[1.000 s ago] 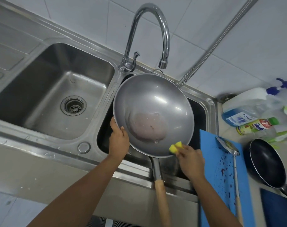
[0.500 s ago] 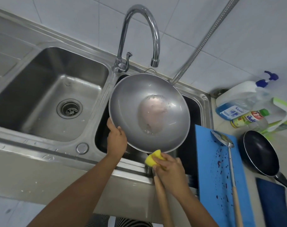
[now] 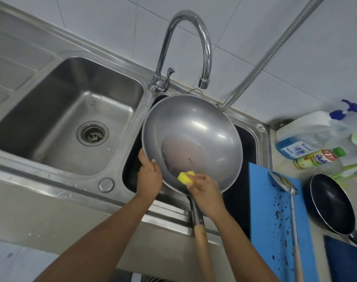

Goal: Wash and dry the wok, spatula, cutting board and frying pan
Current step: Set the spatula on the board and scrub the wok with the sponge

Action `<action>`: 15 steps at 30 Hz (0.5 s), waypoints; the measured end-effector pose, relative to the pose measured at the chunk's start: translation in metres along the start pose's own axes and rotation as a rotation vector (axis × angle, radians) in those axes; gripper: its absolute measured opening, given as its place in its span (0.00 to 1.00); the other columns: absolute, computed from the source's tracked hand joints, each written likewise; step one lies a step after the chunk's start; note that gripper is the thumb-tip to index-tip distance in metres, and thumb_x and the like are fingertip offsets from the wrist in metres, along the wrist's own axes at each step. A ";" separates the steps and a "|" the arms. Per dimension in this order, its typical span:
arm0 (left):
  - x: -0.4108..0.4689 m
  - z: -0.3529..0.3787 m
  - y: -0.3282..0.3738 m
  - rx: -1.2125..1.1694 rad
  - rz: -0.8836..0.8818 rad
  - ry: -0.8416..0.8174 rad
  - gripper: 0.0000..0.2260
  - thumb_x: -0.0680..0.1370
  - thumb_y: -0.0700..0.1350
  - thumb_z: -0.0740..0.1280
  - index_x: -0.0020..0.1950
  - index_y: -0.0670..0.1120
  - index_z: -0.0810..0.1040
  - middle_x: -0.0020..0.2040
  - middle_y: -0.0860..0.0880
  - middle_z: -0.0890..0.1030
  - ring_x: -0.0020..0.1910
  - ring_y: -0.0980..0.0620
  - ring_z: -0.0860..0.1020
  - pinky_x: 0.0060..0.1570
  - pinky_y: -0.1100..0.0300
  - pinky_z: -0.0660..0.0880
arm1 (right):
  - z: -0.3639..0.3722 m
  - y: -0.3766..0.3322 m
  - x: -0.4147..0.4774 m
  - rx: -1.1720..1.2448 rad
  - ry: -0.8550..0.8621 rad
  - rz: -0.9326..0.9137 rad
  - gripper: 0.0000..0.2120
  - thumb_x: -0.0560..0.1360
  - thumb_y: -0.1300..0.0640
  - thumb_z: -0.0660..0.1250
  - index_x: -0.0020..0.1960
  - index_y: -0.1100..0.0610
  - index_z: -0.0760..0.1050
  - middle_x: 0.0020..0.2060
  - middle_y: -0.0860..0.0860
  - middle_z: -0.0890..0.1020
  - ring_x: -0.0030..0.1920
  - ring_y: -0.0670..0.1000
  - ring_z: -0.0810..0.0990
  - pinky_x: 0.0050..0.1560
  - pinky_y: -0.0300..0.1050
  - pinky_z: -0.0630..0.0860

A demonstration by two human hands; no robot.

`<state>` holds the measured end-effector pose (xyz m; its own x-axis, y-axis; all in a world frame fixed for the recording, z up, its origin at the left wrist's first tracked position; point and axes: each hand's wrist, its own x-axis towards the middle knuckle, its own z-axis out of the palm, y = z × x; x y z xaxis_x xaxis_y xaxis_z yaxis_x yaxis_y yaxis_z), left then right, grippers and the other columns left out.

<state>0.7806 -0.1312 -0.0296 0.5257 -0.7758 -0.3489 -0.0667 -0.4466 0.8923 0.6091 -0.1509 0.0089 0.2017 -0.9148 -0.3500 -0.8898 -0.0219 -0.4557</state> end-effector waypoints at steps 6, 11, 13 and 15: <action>-0.001 0.000 0.002 -0.003 -0.007 0.017 0.25 0.84 0.44 0.55 0.78 0.48 0.48 0.50 0.42 0.80 0.46 0.43 0.80 0.48 0.50 0.78 | -0.010 0.034 0.027 -0.356 -0.116 -0.051 0.17 0.79 0.39 0.57 0.67 0.35 0.70 0.70 0.42 0.70 0.66 0.54 0.69 0.67 0.52 0.65; 0.000 0.001 0.001 -0.025 0.006 -0.004 0.25 0.84 0.45 0.54 0.78 0.50 0.48 0.51 0.43 0.80 0.47 0.44 0.80 0.49 0.47 0.80 | -0.020 0.051 0.059 -0.756 -0.058 0.095 0.22 0.79 0.54 0.55 0.72 0.49 0.63 0.76 0.53 0.58 0.70 0.61 0.63 0.70 0.60 0.58; 0.001 0.002 0.000 -0.018 0.011 0.011 0.24 0.84 0.44 0.54 0.78 0.49 0.49 0.52 0.41 0.80 0.47 0.44 0.80 0.48 0.49 0.79 | 0.006 0.030 0.063 -0.604 -0.179 0.034 0.23 0.81 0.54 0.53 0.76 0.52 0.58 0.78 0.53 0.54 0.71 0.61 0.61 0.72 0.58 0.57; 0.002 0.004 -0.001 -0.007 0.017 0.036 0.24 0.84 0.44 0.55 0.78 0.48 0.49 0.53 0.40 0.80 0.48 0.43 0.80 0.49 0.50 0.79 | 0.032 0.010 0.065 -0.413 -0.262 -0.063 0.23 0.83 0.52 0.51 0.78 0.51 0.56 0.79 0.51 0.51 0.72 0.61 0.61 0.72 0.54 0.58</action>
<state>0.7787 -0.1337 -0.0326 0.5549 -0.7667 -0.3230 -0.0703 -0.4300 0.9001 0.6262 -0.1981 -0.0446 0.3097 -0.7757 -0.5499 -0.9497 -0.2807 -0.1388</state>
